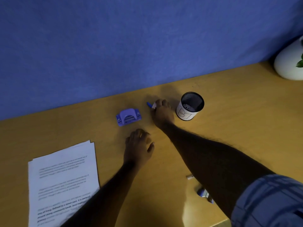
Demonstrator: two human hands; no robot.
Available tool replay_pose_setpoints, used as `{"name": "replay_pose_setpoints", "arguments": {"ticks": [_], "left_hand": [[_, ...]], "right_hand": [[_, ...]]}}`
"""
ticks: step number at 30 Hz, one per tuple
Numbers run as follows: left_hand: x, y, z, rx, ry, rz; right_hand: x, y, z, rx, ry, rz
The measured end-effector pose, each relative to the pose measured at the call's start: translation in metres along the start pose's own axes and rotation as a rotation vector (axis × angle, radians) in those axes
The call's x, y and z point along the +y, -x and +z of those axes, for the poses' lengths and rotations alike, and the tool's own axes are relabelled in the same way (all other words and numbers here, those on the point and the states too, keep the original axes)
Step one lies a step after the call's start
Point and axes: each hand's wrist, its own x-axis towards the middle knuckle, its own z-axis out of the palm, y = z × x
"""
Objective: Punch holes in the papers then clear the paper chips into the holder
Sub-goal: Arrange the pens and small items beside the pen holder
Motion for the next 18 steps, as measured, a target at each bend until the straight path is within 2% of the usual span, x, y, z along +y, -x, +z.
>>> {"name": "replay_pose_setpoints", "arguments": {"ticks": [10, 14, 18], "left_hand": [[-0.002, 0.003, 0.003, -0.03, -0.022, -0.003], [-0.001, 0.007, 0.003, -0.04, -0.033, -0.017], [0.008, 0.012, 0.002, -0.071, -0.03, 0.004]], "right_hand": [[0.002, -0.001, -0.001, 0.02, 0.112, 0.052], [0.003, 0.007, -0.006, 0.072, 0.041, 0.017], [0.012, 0.032, -0.023, 0.157, -0.146, -0.14]]}}
